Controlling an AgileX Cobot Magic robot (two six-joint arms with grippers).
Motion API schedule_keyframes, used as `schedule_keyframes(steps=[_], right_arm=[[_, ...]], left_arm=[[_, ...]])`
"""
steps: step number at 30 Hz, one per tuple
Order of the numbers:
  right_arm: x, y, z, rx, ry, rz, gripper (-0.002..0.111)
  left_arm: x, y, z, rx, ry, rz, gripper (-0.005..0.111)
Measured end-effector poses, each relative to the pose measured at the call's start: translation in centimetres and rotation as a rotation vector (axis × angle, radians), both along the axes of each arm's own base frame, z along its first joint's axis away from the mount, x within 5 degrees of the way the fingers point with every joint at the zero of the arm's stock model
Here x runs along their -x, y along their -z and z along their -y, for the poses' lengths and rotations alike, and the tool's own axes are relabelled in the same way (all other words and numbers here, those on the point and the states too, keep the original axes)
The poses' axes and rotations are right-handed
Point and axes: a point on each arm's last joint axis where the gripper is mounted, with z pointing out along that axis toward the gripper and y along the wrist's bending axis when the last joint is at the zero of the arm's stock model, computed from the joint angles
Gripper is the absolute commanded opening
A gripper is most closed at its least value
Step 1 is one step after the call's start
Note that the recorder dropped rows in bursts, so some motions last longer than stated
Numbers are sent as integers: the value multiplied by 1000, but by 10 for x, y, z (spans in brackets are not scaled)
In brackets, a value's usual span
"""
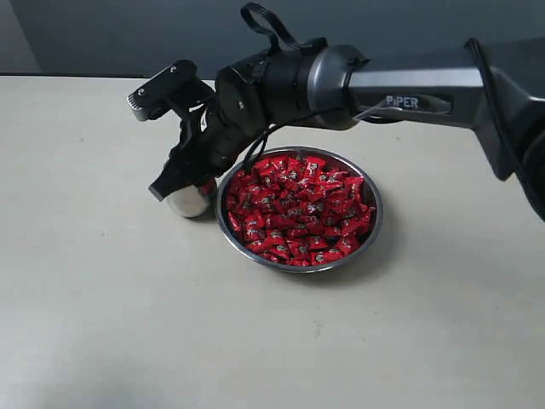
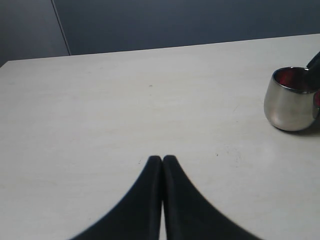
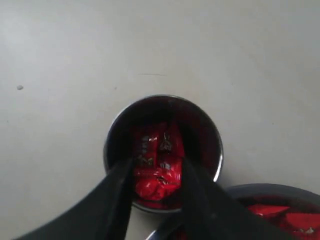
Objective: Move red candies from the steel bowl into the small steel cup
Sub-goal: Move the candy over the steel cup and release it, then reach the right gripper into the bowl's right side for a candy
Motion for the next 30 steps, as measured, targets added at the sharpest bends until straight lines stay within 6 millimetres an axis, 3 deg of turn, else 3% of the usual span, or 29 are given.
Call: schedule_keyframes(steps=[8, 12, 21, 24, 26, 30], right_arm=[[5, -42, 17, 24, 10, 3, 33], [-4, -52, 43, 29, 77, -14, 33], [-15, -23, 132, 37, 261, -35, 33], [-10, -8, 177, 3, 354, -3, 33], [-6, -1, 193, -5, 385, 6, 33], [-3, 6, 202, 25, 374, 20, 33]], left_arm=[[0, 0, 0, 0, 0, 0, 0], [0, 0, 0, 0, 0, 0, 0], [0, 0, 0, 0, 0, 0, 0], [0, 0, 0, 0, 0, 0, 0], [0, 0, 0, 0, 0, 0, 0], [0, 0, 0, 0, 0, 0, 0]])
